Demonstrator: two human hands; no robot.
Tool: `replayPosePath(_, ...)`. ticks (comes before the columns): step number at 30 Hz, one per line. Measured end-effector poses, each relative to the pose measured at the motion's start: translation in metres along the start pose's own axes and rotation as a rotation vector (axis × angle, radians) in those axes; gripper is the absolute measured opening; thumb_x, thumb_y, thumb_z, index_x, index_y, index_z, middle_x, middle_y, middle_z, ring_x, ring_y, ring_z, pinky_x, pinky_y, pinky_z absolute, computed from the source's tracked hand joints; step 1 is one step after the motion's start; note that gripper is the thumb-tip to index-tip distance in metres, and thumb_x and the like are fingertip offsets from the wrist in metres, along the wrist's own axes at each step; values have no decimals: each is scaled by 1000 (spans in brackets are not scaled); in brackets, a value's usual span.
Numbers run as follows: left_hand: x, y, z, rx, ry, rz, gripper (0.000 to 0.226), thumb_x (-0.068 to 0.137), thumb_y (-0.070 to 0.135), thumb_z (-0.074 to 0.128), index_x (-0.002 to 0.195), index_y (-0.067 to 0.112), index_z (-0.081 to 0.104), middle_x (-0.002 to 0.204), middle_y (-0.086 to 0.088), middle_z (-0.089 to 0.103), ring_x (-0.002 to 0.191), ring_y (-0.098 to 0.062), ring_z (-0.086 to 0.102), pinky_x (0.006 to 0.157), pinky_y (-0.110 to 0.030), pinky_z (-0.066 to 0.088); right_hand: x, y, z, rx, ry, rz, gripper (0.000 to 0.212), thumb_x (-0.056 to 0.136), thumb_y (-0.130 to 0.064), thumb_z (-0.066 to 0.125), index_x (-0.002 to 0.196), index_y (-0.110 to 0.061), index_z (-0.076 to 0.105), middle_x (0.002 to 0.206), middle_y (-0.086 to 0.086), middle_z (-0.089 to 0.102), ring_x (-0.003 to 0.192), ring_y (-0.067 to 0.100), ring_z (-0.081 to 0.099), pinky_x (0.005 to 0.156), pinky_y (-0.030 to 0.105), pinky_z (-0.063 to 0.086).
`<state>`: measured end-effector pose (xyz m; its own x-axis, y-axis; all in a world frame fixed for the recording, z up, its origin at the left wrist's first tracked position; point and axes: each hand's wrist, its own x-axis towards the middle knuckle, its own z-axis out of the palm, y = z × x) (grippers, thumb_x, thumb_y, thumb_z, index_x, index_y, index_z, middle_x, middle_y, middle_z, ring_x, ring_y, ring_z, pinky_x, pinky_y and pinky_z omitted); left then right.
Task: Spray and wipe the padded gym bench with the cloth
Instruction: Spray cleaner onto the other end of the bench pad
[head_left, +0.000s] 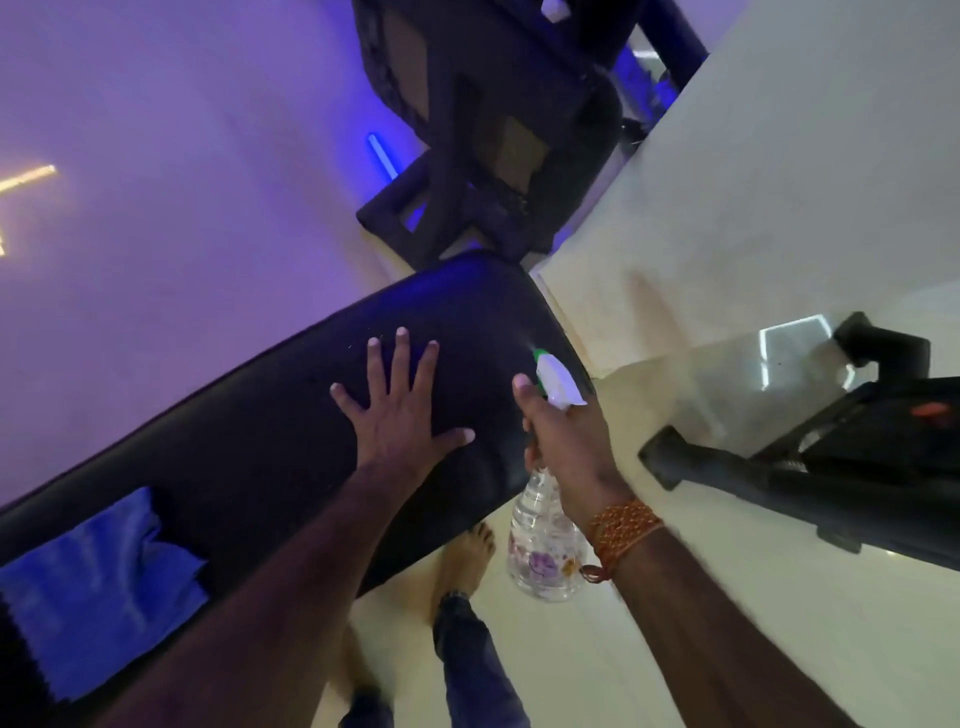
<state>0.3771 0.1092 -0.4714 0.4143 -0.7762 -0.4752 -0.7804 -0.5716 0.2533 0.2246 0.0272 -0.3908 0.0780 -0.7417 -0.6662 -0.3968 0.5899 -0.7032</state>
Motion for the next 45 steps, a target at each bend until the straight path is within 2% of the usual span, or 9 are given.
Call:
replayPosePath(2,0,2,-1,2,-4,-4,122,74,75,70,163,35,-3,171,3,-19,157,-32,-21,111,-83,10,-3,5,-5,18,6,0,14,95,-40,71,100,-28,70,68,0,52,44,10,45,43,22,43)
replayPosePath(7,-6,3,-2,17,19,-1,117,78,73,67,164,32,-2,172,1,-18,158,-33,-19,114,-81,9,-22,27,-15,-41,56,12,24,94,-42,71,104,-20,68,67,0,55,42,12,47,43,21,42)
replayPosePath(18,-71,-29,21,70,74,157,90,95,62,54,164,26,9,174,-3,0,160,-30,0,120,-69,17,-94,91,-21,-93,148,40,31,92,-45,69,75,-19,63,65,-6,61,43,14,50,41,19,41)
replayPosePath(21,-90,-46,22,69,65,163,89,94,58,59,164,26,13,174,-4,2,160,-29,3,123,-64,20,-113,104,-7,-91,101,97,31,94,-45,68,96,-14,65,71,1,64,44,16,51,47,24,43)
replayPosePath(25,-110,-72,18,42,59,121,93,91,54,67,163,23,17,173,-6,4,160,-30,4,123,-60,20,-137,117,23,-137,62,39,32,94,-42,70,85,-12,63,75,15,67,46,17,53,52,28,46)
replayPosePath(28,-122,-97,13,34,50,67,98,87,52,72,163,23,17,173,-6,4,160,-30,5,123,-59,19,-150,114,47,-134,12,70,26,92,-44,72,88,-20,61,74,6,66,43,12,53,48,25,45)
replayPosePath(34,-133,-138,6,21,66,-2,109,81,56,77,163,22,14,173,-7,3,160,-31,2,126,-56,14,-136,71,92,-147,-65,-13,35,95,-38,70,106,-5,67,70,5,61,46,14,48,43,25,41)
replayPosePath(37,-134,-148,7,-13,74,-60,113,80,58,77,164,21,11,174,-5,1,160,-31,0,126,-55,12,-117,50,110,-232,-52,-74,33,96,-39,68,100,-6,67,85,15,70,50,17,54,46,26,43)
replayPosePath(45,-147,-142,18,21,139,-144,113,81,65,70,164,17,11,174,-9,5,160,-31,4,127,-58,3,-112,54,130,-385,-191,-103,25,94,-43,68,81,-24,60,74,3,70,36,8,51,42,22,42)
